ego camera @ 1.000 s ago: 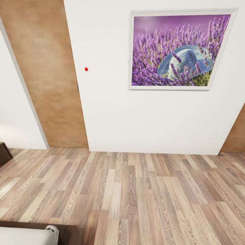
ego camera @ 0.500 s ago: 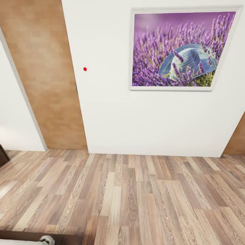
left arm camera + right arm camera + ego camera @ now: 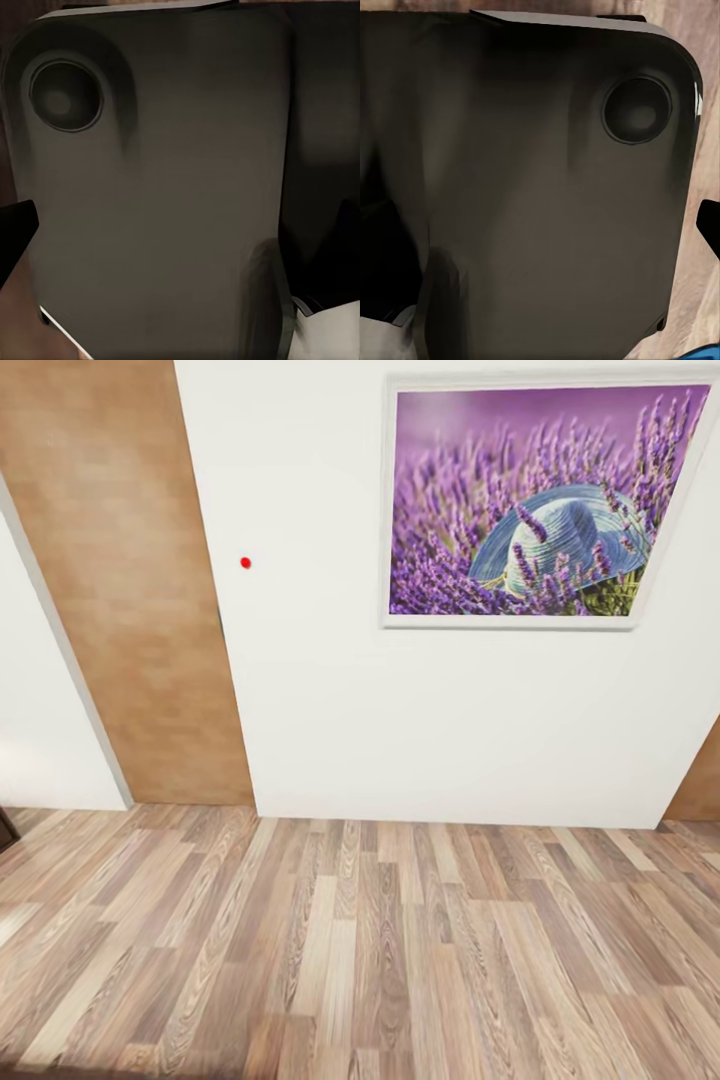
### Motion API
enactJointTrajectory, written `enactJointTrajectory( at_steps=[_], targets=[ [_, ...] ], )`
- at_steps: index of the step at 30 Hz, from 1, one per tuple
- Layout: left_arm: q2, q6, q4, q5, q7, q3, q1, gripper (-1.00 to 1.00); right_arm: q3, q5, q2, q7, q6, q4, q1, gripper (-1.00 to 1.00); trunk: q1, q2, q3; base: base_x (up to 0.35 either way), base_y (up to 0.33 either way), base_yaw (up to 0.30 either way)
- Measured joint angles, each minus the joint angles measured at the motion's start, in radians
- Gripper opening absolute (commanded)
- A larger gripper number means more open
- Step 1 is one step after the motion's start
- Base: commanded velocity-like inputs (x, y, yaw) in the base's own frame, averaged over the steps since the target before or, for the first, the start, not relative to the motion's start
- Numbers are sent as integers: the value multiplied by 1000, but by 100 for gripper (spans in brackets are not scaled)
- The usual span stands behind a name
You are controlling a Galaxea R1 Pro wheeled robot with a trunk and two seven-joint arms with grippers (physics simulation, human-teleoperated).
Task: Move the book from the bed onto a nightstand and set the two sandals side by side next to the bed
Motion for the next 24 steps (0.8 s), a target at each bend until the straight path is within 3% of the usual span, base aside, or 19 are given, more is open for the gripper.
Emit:
enactJointTrajectory(
  at_steps=[24],
  targets=[
    [-2, 0, 0, 0, 0, 0, 0, 100, -1, 0, -2, 2, 0, 0, 0, 100, 0, 0, 0, 148, 0, 0]
  ],
)
